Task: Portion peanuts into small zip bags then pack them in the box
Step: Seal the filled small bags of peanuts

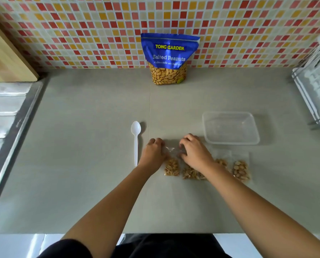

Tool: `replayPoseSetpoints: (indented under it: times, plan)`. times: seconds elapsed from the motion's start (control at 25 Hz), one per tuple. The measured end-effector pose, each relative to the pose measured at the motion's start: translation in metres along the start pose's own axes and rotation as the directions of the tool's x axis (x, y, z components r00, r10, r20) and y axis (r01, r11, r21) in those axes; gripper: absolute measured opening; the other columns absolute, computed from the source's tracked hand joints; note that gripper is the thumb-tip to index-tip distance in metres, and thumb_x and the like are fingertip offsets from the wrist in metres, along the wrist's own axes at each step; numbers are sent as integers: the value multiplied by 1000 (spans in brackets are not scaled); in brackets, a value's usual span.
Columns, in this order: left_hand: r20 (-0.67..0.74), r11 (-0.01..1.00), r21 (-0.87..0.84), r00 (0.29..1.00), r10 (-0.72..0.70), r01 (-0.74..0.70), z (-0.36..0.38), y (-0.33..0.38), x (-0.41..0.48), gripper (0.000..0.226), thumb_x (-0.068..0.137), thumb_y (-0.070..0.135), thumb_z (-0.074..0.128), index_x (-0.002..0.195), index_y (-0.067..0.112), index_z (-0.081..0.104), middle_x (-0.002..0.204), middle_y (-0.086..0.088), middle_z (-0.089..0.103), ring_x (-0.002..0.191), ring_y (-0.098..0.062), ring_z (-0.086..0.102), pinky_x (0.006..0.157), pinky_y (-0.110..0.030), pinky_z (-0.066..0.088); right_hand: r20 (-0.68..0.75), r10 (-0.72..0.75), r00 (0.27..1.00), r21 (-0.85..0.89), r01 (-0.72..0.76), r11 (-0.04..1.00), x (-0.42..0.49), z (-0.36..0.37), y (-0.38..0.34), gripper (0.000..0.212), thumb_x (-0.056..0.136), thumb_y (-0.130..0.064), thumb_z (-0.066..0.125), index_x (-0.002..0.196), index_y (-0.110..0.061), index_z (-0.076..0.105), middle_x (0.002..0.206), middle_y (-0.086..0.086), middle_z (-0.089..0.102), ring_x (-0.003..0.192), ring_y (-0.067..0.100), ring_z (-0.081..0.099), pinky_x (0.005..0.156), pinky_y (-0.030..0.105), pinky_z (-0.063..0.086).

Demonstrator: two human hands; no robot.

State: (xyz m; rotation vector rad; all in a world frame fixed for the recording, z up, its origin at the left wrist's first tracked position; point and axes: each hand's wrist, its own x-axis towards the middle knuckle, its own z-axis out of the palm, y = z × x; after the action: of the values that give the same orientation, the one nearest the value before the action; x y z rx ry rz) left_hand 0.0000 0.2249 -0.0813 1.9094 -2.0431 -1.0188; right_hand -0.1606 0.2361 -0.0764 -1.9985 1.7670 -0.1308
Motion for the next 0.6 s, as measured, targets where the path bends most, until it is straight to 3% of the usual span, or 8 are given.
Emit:
replayPoseSetpoints:
  times: [0.16,0.28,0.32,0.4,0.48,0.6]
  plan:
    - [-30,998,-69,1000,-1,-2,-1,-2,-6,15,82,11,63,95,3,62,90,-9,54,81,-26,52,64,-18,33,-85,-64,994,33,67,997,-7,2,-4,5,85,-11,58,89,-13,60,99,5,60,99,23,51,77,32,44]
    - [-11,923,-380,997,-72,63,-8,-4,-21,7,82,16,65,83,11,60,79,-6,66,73,-19,58,62,-16,41,-176,49,983,308,7,951,-16,0,-6,8,85,-19,63,86,-20,55,82,-4,62,78,10,58,66,20,42]
    - [17,852,-518,997,-81,78,-12,-3,-26,9,83,16,66,80,12,58,78,-6,69,73,-17,61,68,-20,46,-175,129,976,490,-27,871,-19,-2,-7,12,84,-20,66,86,-22,55,79,-8,61,74,4,58,66,14,42]
    - [68,671,-736,996,-59,90,-19,3,-36,13,86,9,62,78,12,52,74,-7,68,73,-17,64,76,-29,53,-124,235,964,802,-43,596,-26,-4,-12,12,84,-18,67,87,-25,58,79,-9,62,74,2,59,70,10,43]
    - [99,546,-832,995,-31,100,-27,11,-41,15,89,3,58,79,11,49,74,-7,66,70,-16,63,72,-27,55,-99,284,954,926,-15,377,-31,-4,-18,9,87,-17,64,88,-25,62,84,-6,66,82,7,62,76,14,47]
    - [118,485,-867,993,-18,112,-37,23,-46,13,90,5,56,82,11,49,77,-6,68,67,-14,61,65,-24,54,-84,362,928,975,3,220,-35,-6,-30,6,88,-21,61,85,-23,65,82,-5,70,80,6,66,74,16,51]
